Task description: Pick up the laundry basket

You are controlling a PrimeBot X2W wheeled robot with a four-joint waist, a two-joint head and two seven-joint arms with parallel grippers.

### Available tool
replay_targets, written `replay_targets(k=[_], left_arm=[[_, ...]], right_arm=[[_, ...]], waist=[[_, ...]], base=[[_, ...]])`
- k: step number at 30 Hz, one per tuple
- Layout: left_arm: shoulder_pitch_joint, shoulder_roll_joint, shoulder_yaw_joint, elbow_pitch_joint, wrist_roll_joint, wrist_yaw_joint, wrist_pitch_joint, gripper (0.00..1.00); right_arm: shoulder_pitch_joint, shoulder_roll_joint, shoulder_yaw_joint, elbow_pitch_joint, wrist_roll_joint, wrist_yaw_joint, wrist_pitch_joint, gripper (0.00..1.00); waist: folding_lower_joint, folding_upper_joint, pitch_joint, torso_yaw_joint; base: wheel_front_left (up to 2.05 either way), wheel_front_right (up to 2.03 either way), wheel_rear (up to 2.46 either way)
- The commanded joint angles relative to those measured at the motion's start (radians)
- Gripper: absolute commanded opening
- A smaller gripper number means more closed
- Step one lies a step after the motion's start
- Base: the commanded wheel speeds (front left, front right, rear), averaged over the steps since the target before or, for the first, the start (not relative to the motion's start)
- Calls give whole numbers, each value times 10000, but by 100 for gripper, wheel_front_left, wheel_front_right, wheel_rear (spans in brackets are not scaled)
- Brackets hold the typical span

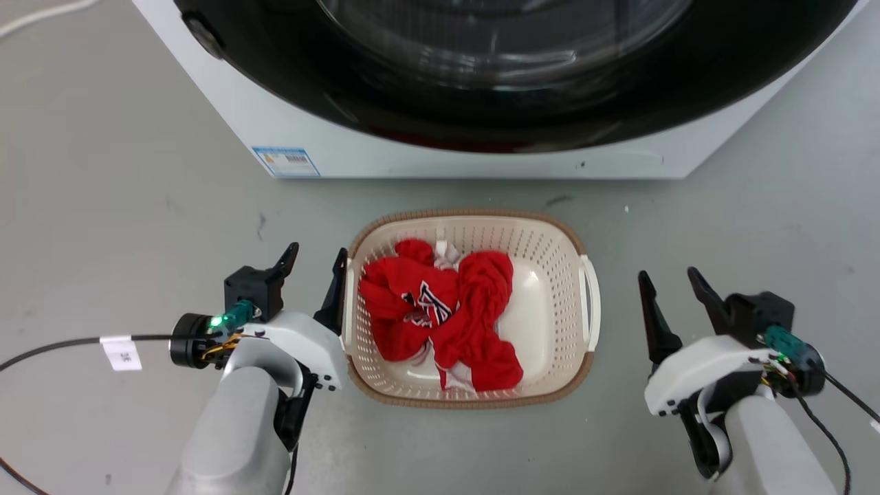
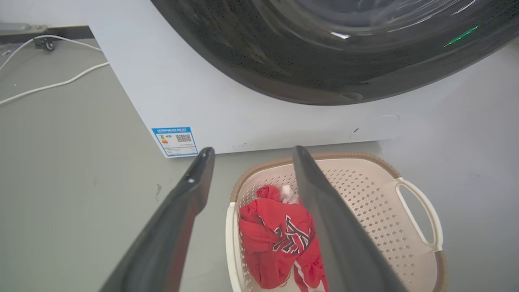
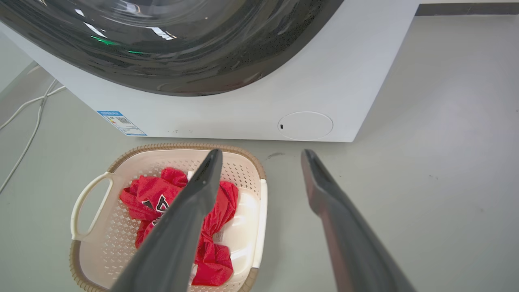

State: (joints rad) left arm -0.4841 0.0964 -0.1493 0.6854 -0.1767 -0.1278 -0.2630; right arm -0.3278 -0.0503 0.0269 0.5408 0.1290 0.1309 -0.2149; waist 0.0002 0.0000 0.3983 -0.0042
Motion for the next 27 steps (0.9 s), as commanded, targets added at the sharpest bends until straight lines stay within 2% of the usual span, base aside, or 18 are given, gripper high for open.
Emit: replay_targets(k=[1, 7, 13, 20, 27], left_arm=[[-222, 85, -34, 221, -81, -13, -26, 100], [-1219, 305, -784, 1752, -774, -27, -21, 100], [-2117, 680, -1696, 2887, -1967, -20, 67, 100], [-2862, 1236, -2766, 3443, -3339, -21, 609, 100], [-3324, 1942, -3747, 3591, -4357, -20, 1192, 100]], right_arm=[[-312, 3, 67, 169, 43, -3, -45, 100], [-1554, 1, 537, 1838, 189, -3, -80, 100], [-2792, 0, 1097, 3326, 421, -3, -146, 100], [-4025, 3, 1922, 4772, 1104, -3, -15, 100], [-4864, 0, 3093, 5536, 2126, -3, 192, 100]], waist=[[-2, 0, 577, -139], [-2, 0, 1653, -227], [-2, 0, 2482, -348], [-2, 0, 3229, -503], [-2, 0, 3761, -707]], base=[[0, 0, 0], [0, 0, 0], [0, 0, 0], [0, 0, 0], [0, 0, 0]])
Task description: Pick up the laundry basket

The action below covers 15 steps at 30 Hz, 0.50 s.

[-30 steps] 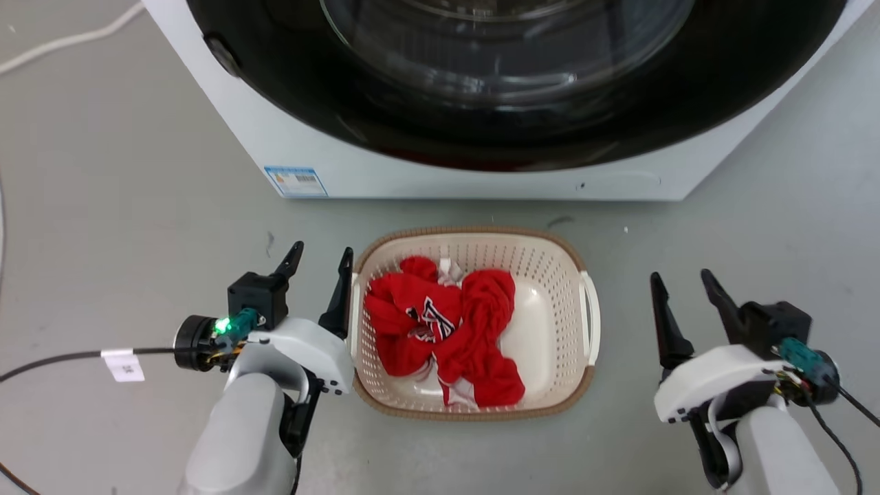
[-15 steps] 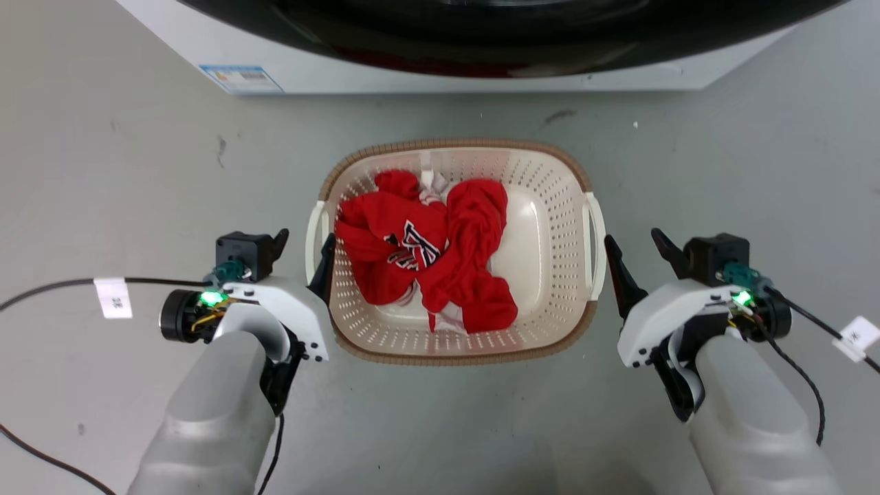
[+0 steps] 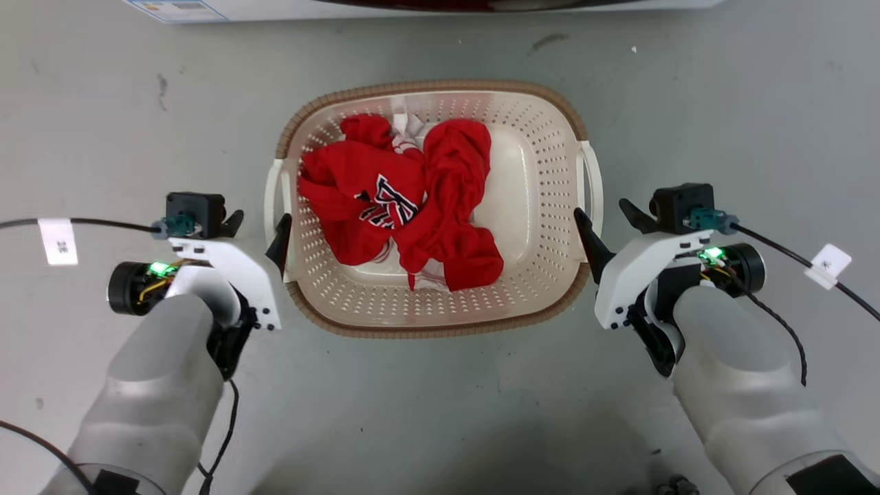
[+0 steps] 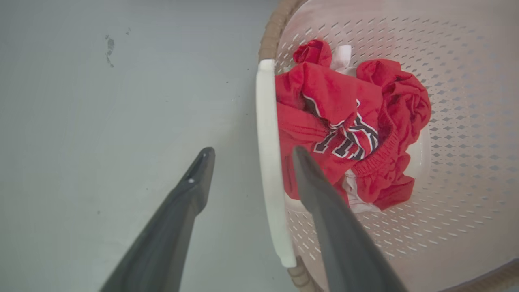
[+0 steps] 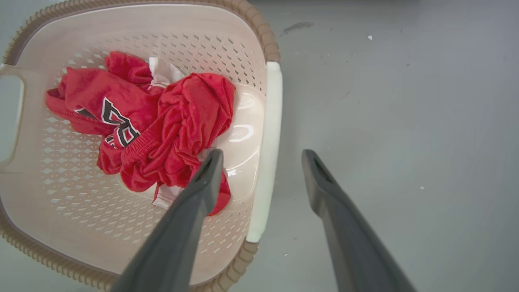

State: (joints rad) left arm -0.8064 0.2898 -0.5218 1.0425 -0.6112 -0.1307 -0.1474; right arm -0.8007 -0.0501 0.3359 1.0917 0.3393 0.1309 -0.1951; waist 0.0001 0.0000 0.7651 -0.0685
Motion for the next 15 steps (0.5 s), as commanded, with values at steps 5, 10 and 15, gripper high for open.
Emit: replay_targets(k=[5, 10, 15], left_arm=[[-384, 336, -600, 44, -589, 8, 326, 100], [-700, 536, -1060, 134, -1053, 6, 518, 100], [-1085, 679, -1474, 240, -1435, 8, 663, 100]], right_arm=[[-558, 0, 761, 334, 679, -3, 264, 100], [-853, 1, 1511, 467, 1243, -3, 550, 100], [-1159, 3, 2169, 473, 1785, -3, 853, 100]], waist=[[-1, 0, 415, -161], [-1, 0, 690, -260], [-1, 0, 944, -339]], base=[[0, 0, 0], [0, 0, 0], [0, 0, 0]])
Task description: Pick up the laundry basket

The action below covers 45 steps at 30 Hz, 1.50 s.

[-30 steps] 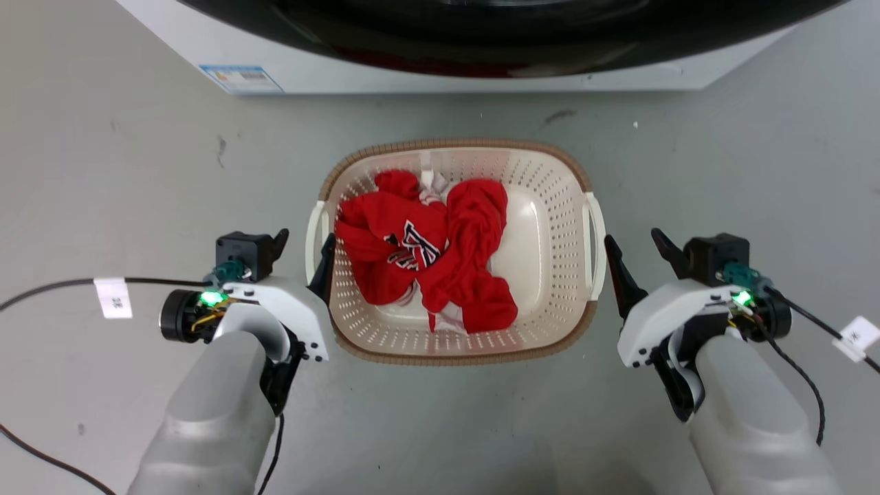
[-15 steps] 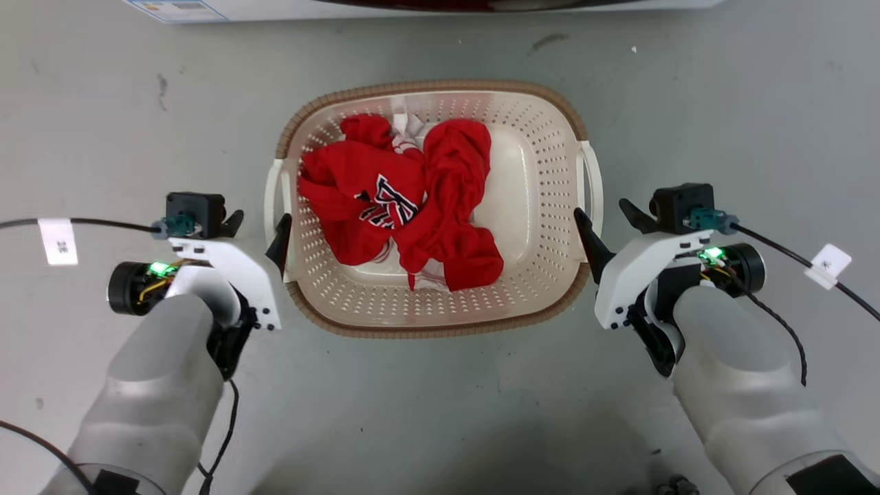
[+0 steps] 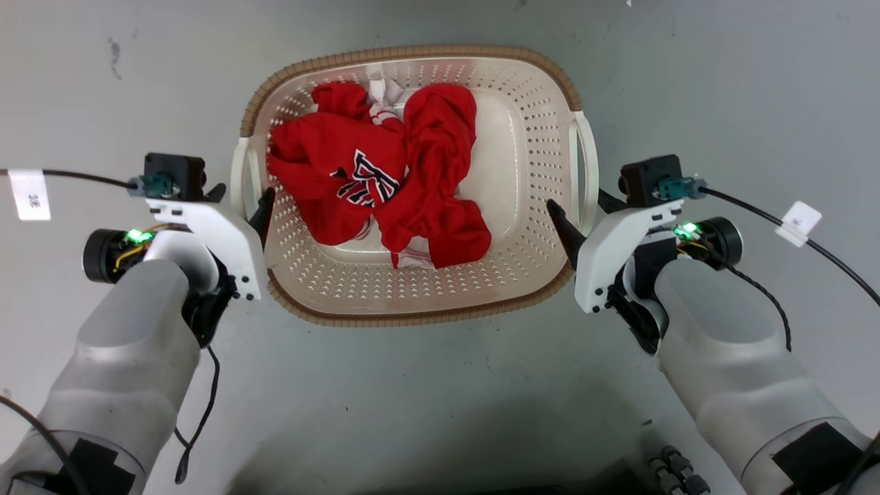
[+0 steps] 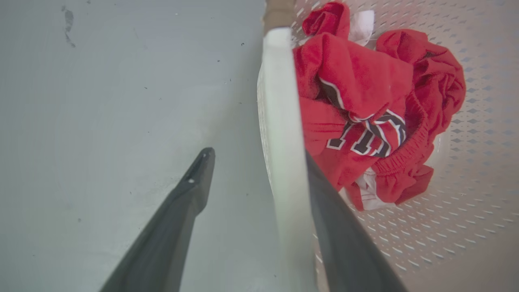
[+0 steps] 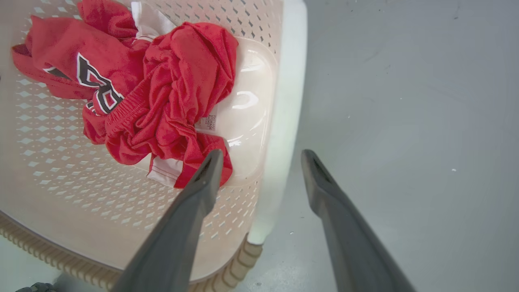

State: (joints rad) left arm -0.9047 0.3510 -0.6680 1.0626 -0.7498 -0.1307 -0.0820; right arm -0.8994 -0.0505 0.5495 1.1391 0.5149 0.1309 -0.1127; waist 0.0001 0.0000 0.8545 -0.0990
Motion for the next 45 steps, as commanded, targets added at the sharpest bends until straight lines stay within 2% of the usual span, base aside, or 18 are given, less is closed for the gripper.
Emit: replay_targets(k=[1, 4, 5, 6, 7, 16, 23, 33, 45], left_arm=[[-162, 87, -90, 77, -118, 6, 81, 100], [-308, 112, -270, 166, -385, 6, 219, 100], [-330, 104, -344, 158, -478, 6, 288, 100], [-355, 108, -415, 138, -591, 6, 341, 44], [-376, 118, -481, 127, -686, 8, 395, 0], [-403, 64, -1063, 38, -1367, 11, 608, 0], [-407, -198, -1690, -111, -1969, -17, 1067, 0], [-80, -736, -2435, -91, -3020, -57, 2133, 0], [686, -1059, -2906, 154, -4316, -65, 3562, 0]], right_arm=[[-214, 2, 161, 19, 151, -3, 126, 100], [-350, 2, 499, 12, 484, -3, 263, 100], [-357, 3, 587, 23, 663, -3, 391, 94], [-360, 3, 698, 13, 796, -3, 464, 24], [-417, 5, 791, 20, 905, -3, 483, 0], [-577, -3, 1417, 253, 1526, 11, 392, 0], [-470, 31, 1887, 535, 1979, 13, 716, 0], [-147, 105, 2368, 898, 2577, 23, 1916, 0], [462, 116, 2682, 1100, 3389, 30, 4115, 0]], waist=[[-1, 0, 86, -62], [-1, 0, 143, -128], [-1, 0, 157, -139], [-1, 0, 167, -148], [-1, 0, 172, -158], [-1, 0, 60, -136], [-1, 0, -535, 4], [-1, 0, -2299, 288], [-1, 0, -4643, 501]], base=[[0, 0, 0], [0, 0, 0], [0, 0, 0], [0, 0, 0], [0, 0, 0], [0, 0, 0], [0, 0, 0], [0, 0, 0], [0, 0, 0]])
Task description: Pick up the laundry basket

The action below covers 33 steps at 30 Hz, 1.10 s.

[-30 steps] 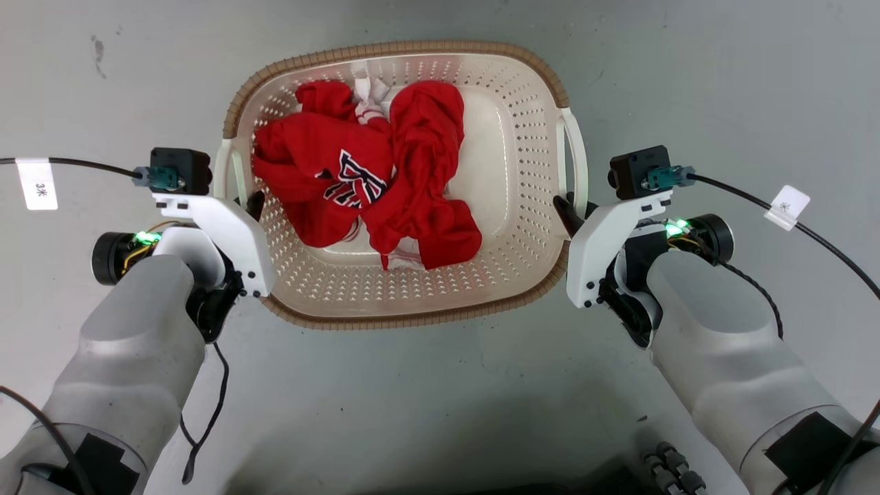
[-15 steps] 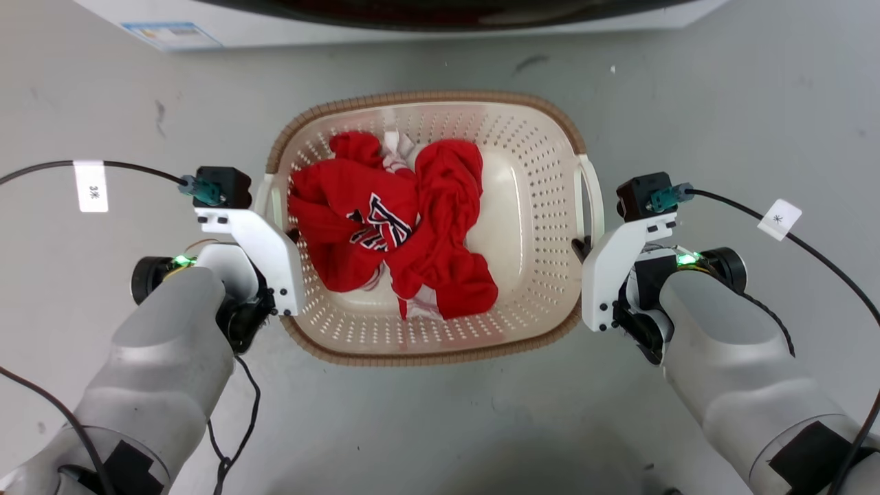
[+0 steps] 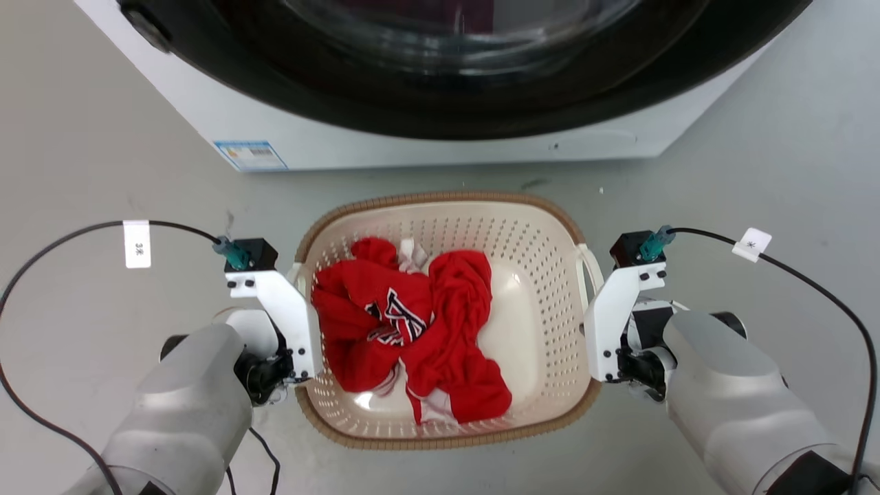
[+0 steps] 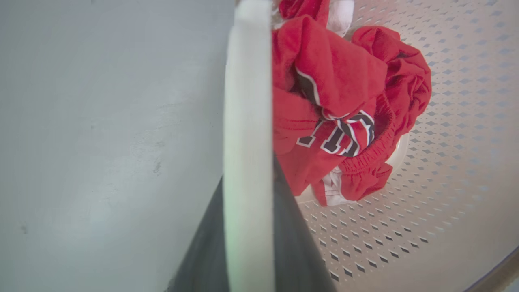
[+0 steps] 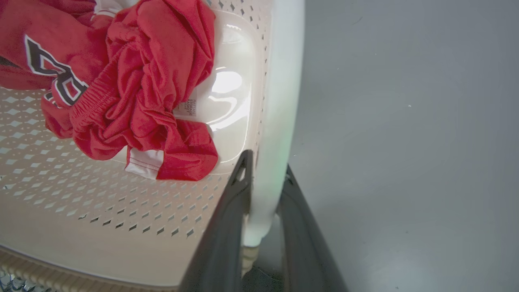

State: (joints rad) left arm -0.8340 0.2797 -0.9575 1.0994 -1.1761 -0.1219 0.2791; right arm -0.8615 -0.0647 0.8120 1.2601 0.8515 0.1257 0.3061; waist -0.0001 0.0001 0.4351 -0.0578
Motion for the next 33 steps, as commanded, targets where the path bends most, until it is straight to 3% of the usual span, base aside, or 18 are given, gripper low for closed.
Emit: replay_targets(k=[1, 20, 33], left_arm=[[22, -364, -30, -212, -153, -154, 75, 0], [1066, -746, -555, 59, -1132, -156, 876, 0], [1858, -1012, -699, 258, -1675, -168, 1190, 0]], right_arm=[[102, 261, 67, -97, 86, 95, 143, 0], [905, 283, 198, 164, 733, 103, 2369, 0], [1682, 301, 259, 201, 1014, 110, 3457, 0]], waist=[[1, -1, -594, 101], [1, -1, -3180, 345], [1, -1, -4238, 361]], base=[[0, 0, 0], [0, 0, 0], [0, 0, 0]])
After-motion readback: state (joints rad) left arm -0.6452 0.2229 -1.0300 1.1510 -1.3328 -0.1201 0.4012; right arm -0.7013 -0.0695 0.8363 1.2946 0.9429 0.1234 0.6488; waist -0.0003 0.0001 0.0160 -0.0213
